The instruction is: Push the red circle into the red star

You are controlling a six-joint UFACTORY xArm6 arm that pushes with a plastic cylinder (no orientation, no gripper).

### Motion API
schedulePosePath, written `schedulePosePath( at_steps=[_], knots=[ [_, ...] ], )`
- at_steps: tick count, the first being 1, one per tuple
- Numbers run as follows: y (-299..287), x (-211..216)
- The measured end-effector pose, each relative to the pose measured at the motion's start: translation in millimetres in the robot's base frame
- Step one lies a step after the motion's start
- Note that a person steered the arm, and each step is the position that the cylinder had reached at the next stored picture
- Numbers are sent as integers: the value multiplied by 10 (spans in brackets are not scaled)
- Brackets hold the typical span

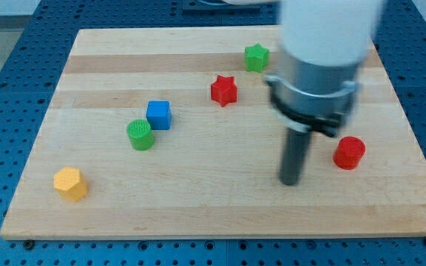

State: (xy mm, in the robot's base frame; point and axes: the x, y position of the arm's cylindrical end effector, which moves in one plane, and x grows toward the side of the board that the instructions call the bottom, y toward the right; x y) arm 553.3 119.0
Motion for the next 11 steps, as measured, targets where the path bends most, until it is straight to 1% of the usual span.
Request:
schedulePosePath(
  at_steps=[1, 2, 3, 5, 6, 7, 9, 10, 11],
  knots=[
    [633, 6],
    [768, -121],
    [706, -413],
    [829, -857],
    [627, -947],
    [372, -946],
    [376, -481],
    [237, -455],
    [0, -635]
  ],
)
